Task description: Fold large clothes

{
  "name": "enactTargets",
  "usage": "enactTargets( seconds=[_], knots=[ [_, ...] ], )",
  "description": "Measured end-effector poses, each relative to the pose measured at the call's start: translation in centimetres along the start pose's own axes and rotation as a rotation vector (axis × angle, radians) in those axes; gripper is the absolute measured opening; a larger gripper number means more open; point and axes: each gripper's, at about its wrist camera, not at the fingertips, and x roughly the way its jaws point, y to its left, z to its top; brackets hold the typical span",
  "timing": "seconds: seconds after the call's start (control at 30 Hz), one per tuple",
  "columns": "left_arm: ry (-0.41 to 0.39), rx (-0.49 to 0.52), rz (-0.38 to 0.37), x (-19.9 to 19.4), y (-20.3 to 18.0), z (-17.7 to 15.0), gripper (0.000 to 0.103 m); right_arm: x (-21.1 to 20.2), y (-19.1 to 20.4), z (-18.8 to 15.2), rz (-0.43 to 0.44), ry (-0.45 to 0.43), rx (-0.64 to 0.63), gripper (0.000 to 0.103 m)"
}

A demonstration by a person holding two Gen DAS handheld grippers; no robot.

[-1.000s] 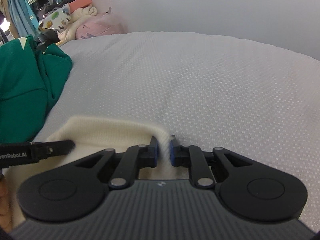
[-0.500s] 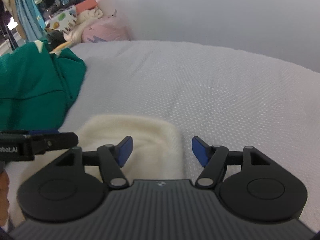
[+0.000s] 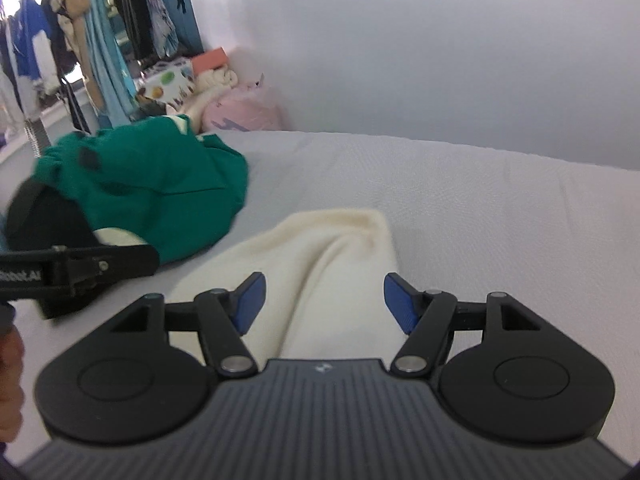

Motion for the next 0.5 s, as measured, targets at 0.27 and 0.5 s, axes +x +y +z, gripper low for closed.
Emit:
enactTargets(
  seconds=[0.27, 0.5],
  knots=[
    [-0.048, 0.052, 0.002, -12.5, -4.8, -7.2, 0.077, -10.9, 1.6, -5.9, 0.026, -0.039, 0.011, 0.067],
    [-0.068, 0.064, -0.009, -19.6, -7.2, -13.5, 0.077, -17.0, 4.2, -11.0, 0.041, -0.066, -0.024, 0.067]
  ],
)
